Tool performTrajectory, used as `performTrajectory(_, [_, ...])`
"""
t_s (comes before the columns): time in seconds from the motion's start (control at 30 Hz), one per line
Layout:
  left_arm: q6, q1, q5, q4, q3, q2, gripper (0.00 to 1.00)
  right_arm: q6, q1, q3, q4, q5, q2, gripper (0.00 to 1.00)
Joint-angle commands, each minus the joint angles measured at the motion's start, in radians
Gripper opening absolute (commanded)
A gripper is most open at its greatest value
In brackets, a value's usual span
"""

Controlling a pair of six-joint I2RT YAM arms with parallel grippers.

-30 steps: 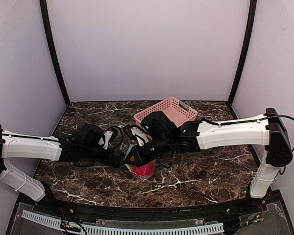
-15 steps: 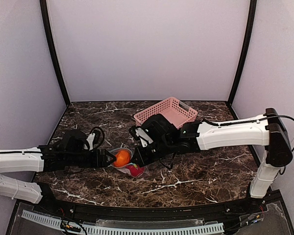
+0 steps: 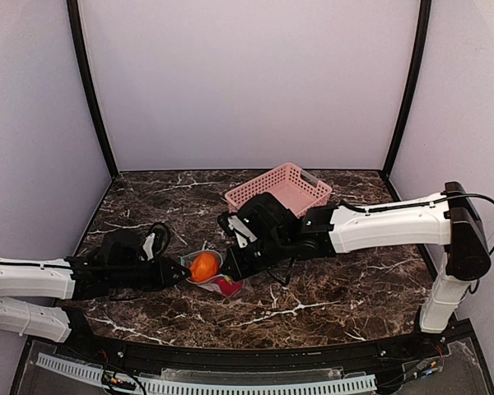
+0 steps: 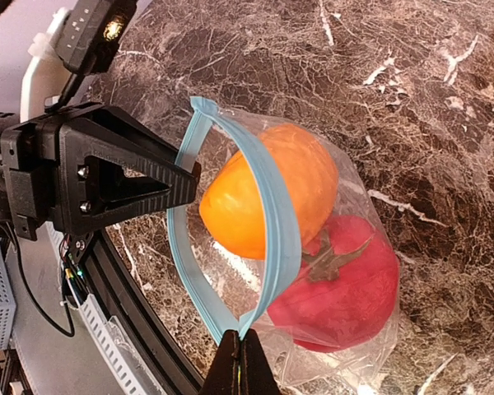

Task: Place the food in the zip-top bag and seal the zipper
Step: Pass from the right arm to the left, then adjust the fake fruit in the zipper food storage bag.

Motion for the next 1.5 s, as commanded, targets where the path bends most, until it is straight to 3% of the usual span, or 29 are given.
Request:
performTrajectory(0.0, [-0.020,0.007,0.018,0.080,-0.020,0.005,0.15,0.016,0.011,-0.024,0.020,0.012,0.006,0.00])
performTrajectory(0.03, [-0.011,0.006,0.019,0.081,-0.016,0.006,0.11,0.017,0.011,-0.024,0.014,0.018,0.002,0.00])
performTrajectory(0.1, [0.007,0.006,0.021,0.078,-0.009,0.010,0.02,0.010,0.010,-0.018,-0.006,0.031,-0.006,0.16])
performTrajectory(0.23, [0.046,0.006,0.044,0.068,0.004,0.022,0.01,-0.036,0.012,0.035,-0.071,0.082,0.000,0.53])
performTrajectory(0.3, [0.057,0.007,0.051,0.056,0.010,0.023,0.01,-0.065,0.012,0.068,-0.098,0.099,0.019,0.66])
performTrajectory(0.43, [0.067,0.009,0.053,0.042,0.014,0.019,0.01,-0.104,0.012,0.138,-0.121,0.091,0.069,0.81])
performTrajectory(0.7, [0.077,0.010,0.076,0.037,0.030,0.037,0.01,-0.125,0.012,0.242,-0.142,0.112,0.174,0.88])
performTrajectory(1.1, [0.091,0.011,0.103,0.040,0.067,0.073,0.01,-0.046,0.010,0.308,-0.276,0.251,0.320,0.85])
performTrajectory(1.47, [0.084,0.011,0.127,0.044,0.092,0.060,0.01,0.009,-0.018,0.295,-0.308,0.265,0.352,0.83])
